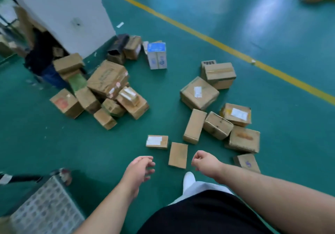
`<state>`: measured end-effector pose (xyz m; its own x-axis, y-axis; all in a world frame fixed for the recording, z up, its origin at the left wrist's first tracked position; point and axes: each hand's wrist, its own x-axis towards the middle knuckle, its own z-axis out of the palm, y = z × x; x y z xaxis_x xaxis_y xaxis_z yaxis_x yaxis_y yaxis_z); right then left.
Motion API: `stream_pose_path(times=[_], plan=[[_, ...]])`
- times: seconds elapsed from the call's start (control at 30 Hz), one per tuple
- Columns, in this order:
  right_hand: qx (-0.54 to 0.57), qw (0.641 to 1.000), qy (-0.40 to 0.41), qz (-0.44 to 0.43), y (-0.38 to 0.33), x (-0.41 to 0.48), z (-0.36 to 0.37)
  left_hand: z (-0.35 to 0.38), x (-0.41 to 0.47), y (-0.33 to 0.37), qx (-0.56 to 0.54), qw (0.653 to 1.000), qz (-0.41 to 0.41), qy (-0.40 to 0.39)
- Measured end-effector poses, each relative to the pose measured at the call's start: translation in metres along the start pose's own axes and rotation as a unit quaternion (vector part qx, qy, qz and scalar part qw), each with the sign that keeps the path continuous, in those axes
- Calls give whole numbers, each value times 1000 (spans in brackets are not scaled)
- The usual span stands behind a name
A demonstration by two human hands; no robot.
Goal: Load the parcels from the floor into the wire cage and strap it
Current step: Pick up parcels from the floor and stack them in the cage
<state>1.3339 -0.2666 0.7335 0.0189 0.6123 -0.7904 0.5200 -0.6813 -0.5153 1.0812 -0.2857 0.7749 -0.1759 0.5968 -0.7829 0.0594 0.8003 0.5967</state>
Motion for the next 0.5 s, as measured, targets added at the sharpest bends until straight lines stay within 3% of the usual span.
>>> stream_pose_path(times=[0.27, 0.5], plan=[[14, 999, 29, 37, -2, 64, -98, 82, 26, 67, 80, 994, -32, -61], [149, 977, 92, 118, 50, 58, -123, 139, 68, 94, 216, 967, -59, -126]])
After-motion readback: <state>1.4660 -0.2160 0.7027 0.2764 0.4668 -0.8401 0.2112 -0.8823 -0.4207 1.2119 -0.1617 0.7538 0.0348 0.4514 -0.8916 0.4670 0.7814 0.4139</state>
